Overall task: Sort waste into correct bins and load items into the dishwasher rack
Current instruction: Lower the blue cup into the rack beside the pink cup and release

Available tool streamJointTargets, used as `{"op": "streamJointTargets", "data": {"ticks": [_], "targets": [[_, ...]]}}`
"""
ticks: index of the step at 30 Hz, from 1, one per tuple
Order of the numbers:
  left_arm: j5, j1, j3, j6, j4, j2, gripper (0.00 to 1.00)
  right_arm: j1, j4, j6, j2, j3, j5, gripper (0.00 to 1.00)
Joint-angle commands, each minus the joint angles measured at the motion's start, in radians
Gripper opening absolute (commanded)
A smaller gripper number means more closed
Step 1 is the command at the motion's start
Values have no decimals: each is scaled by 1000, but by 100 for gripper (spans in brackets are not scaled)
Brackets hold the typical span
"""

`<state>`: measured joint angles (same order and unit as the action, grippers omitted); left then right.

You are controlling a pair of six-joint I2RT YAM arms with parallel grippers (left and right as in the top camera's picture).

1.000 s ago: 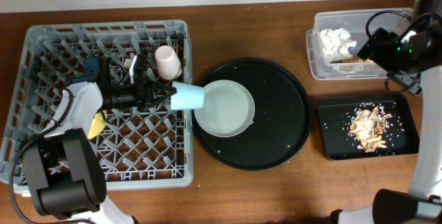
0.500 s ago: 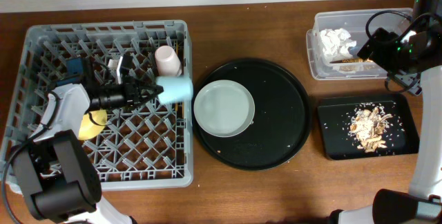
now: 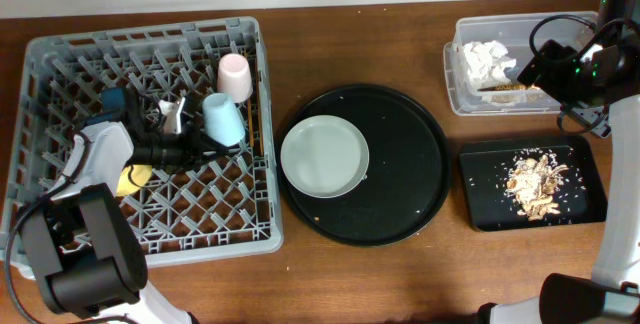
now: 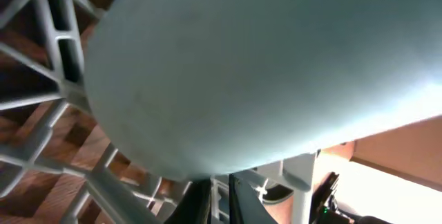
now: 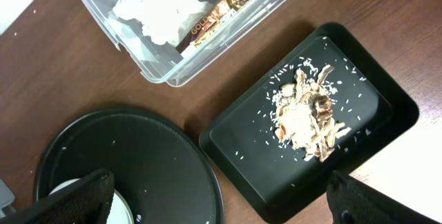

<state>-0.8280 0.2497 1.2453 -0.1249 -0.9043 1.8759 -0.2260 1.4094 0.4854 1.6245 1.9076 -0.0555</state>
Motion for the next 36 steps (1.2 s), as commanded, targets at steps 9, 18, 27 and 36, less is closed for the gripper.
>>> {"op": "streamJointTargets", "data": {"ticks": [9,18,27,36], "targets": [[47,7,82,4,-97,-117,0,-2,0,-10,4,9,-5,99],[107,-1,124,17,67,-283,0,-2,0,-10,4,9,-5,99],[495,-187,123,168,267,-197,0,-2,0,-10,4,9,-6,99],[746,-261,123,227,256,-171,0,-2,0,-10,4,9,-6,99]]}}
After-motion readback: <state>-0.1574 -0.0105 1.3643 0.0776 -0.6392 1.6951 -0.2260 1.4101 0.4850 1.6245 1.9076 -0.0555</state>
